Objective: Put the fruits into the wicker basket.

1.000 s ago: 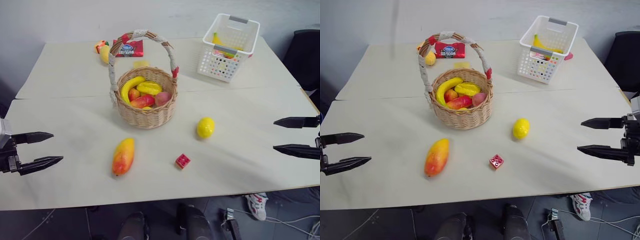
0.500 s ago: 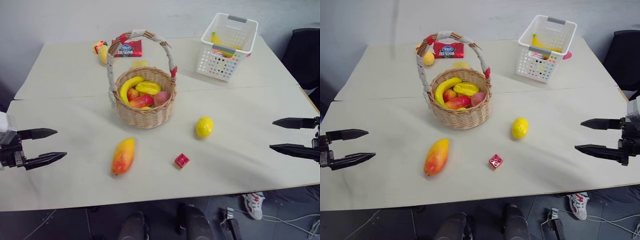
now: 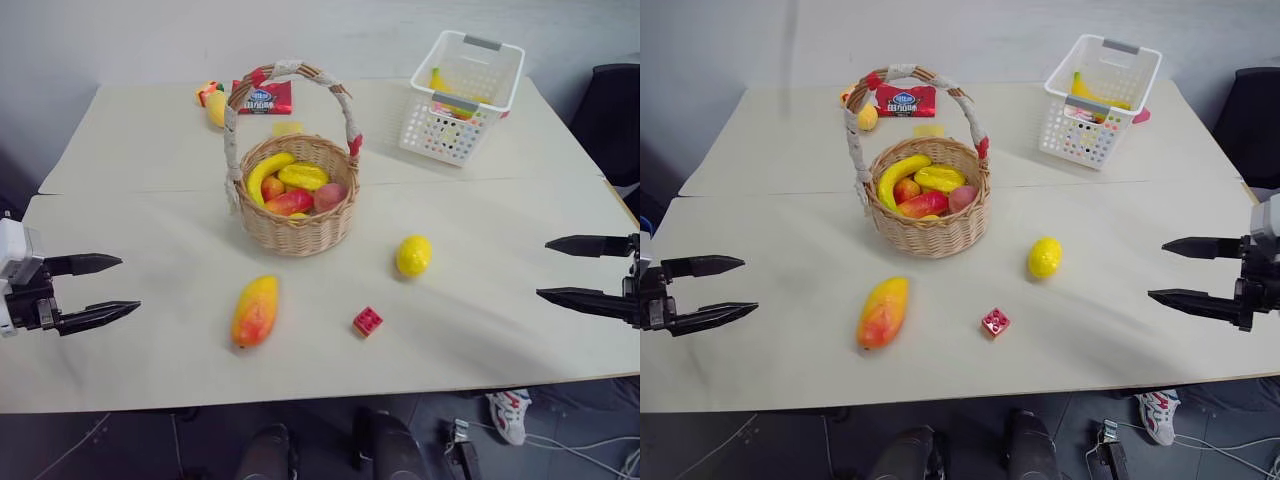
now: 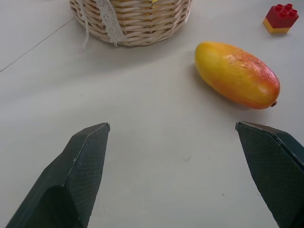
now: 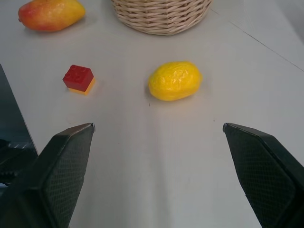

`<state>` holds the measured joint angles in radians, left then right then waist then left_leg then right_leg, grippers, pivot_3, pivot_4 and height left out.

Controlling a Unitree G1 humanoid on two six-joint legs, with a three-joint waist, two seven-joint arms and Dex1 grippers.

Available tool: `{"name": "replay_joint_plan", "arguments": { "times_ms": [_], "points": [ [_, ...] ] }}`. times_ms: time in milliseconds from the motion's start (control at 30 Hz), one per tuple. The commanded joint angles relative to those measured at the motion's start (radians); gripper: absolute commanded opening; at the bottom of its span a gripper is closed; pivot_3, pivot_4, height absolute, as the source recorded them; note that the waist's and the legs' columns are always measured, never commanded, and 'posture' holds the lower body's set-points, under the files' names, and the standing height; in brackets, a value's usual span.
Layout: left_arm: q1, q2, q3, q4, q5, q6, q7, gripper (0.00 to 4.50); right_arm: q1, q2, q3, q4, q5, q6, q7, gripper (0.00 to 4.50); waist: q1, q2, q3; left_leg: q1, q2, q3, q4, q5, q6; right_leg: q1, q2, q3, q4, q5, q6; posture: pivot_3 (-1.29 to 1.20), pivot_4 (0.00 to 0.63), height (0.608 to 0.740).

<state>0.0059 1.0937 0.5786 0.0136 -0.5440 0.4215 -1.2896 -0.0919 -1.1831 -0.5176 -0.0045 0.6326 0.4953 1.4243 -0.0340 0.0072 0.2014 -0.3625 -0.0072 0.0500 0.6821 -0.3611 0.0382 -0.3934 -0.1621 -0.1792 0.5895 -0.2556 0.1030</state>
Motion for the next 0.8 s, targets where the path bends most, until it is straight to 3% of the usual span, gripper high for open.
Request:
{"name": "replay_joint_plan", "arguments": {
  "times_ms": [33, 67, 133, 233, 400, 533, 800],
  "points": [
    [-0.005, 0.001, 0.031, -0.042, -0.037, 0.035, 0.008, 4.47, -0.015, -0.001, -0.021, -0.034, 0.033, 0.033, -0.006, 4.50, -0.005, 0.001, 0.000, -0.003, -0.010, -0.016, -0.003, 0.006, 0.002, 0.005, -0.009, -0.012, 0.001, -0.003, 0.005, 0.00, 0.150, 0.740],
    [-0.007, 0.000, 0.033, -0.057, -0.049, 0.049, 0.011, 4.47, -0.019, 0.002, -0.013, -0.046, 0.039, 0.037, -0.006, 4.50, 0.004, 0.001, 0.000, -0.001, -0.017, -0.024, -0.004, 0.013, 0.002, 0.004, -0.015, -0.018, 0.002, -0.004, 0.007, 0.00, 0.150, 0.740],
    [-0.003, -0.004, 0.032, -0.106, -0.079, 0.078, 0.009, 4.47, -0.032, 0.020, 0.017, -0.110, 0.061, 0.048, -0.014, 4.50, 0.025, 0.002, 0.001, -0.005, -0.015, -0.020, 0.000, 0.014, 0.001, -0.001, -0.009, -0.005, 0.003, -0.004, 0.009, 0.00, 0.150, 0.740],
    [-0.017, -0.011, -0.003, -0.227, -0.140, 0.130, 0.016, 4.47, -0.135, 0.098, 0.165, -0.264, 0.083, 0.061, -0.094, 4.50, 0.041, 0.002, 0.001, -0.003, -0.013, -0.020, 0.002, 0.014, 0.000, 0.000, -0.006, 0.000, 0.003, -0.004, 0.008, 0.00, 0.150, 0.740],
    [-0.061, -0.014, -0.097, -0.359, -0.211, 0.188, 0.014, 4.47, -0.303, 0.238, 0.452, -0.349, -0.013, 0.033, -0.146, 4.50, 0.049, 0.002, 0.001, 0.001, -0.012, -0.015, 0.002, 0.013, -0.003, -0.001, -0.004, 0.007, 0.003, -0.001, 0.006, 0.00, 0.150, 0.740],
    [-0.142, -0.005, -0.222, -0.426, -0.206, 0.173, -0.005, 4.47, -0.400, 0.351, 0.677, -0.257, -0.232, -0.172, -0.120, 4.50, 0.052, 0.002, 0.001, 0.002, -0.011, -0.011, 0.001, 0.013, -0.003, -0.002, -0.002, 0.011, 0.004, -0.001, 0.006, 0.00, 0.150, 0.740],
    [-0.367, -0.061, -0.417, -0.467, -0.208, 0.191, 0.032, 4.47, -0.486, 0.422, 0.849, 0.020, -0.425, -0.508, 0.039, 4.50, 0.055, 0.001, 0.001, 0.001, -0.012, -0.007, 0.002, 0.013, -0.001, -0.003, -0.001, 0.014, 0.003, -0.001, 0.008, 0.00, 0.150, 0.740]
  ]
}}
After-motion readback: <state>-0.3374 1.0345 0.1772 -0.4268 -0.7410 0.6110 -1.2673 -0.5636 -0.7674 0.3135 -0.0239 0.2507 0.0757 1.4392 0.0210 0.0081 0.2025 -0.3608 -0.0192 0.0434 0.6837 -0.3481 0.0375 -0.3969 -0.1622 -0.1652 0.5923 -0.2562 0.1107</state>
